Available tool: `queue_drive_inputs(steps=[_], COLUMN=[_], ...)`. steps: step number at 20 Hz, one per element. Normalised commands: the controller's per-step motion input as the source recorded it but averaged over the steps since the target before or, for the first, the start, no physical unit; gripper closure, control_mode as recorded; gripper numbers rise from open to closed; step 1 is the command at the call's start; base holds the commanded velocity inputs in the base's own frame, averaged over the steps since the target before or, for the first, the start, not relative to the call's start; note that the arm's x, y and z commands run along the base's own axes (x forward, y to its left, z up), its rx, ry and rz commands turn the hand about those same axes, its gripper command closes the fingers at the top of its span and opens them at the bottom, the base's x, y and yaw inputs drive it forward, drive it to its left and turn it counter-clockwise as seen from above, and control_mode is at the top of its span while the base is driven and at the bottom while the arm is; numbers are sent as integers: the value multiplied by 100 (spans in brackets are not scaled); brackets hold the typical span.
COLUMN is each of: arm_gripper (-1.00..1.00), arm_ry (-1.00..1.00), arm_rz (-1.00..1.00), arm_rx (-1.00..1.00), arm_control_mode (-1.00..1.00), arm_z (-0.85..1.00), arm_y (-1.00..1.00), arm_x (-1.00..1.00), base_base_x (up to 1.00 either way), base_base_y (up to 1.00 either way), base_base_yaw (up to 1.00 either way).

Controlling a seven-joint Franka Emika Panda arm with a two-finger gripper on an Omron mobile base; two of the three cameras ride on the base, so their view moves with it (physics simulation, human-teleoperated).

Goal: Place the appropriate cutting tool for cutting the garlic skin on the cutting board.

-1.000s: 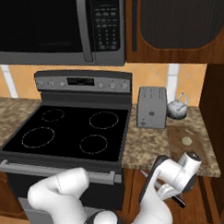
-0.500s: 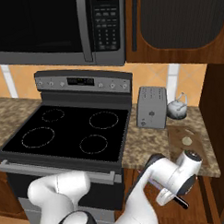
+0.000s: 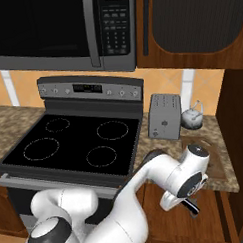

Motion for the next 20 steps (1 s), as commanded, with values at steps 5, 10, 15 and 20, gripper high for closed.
queue_drive_inputs(steps=[5,10,15,20], arm_gripper=[100,100,100,100], arm_ry=[4,2,0,0], arm_rz=[-4,-19,-24,-34], arm_rx=[0,0,1,3], arm_control_mode=[-100,-100,-100,-100], arm_z=[81,20,2,0], arm_y=[0,7,12,11], arm_x=[0,0,8,15], base_base_x=[0,0,0,0], base_base_y=[0,0,0,0], base_base_yaw=[0,0,0,0])
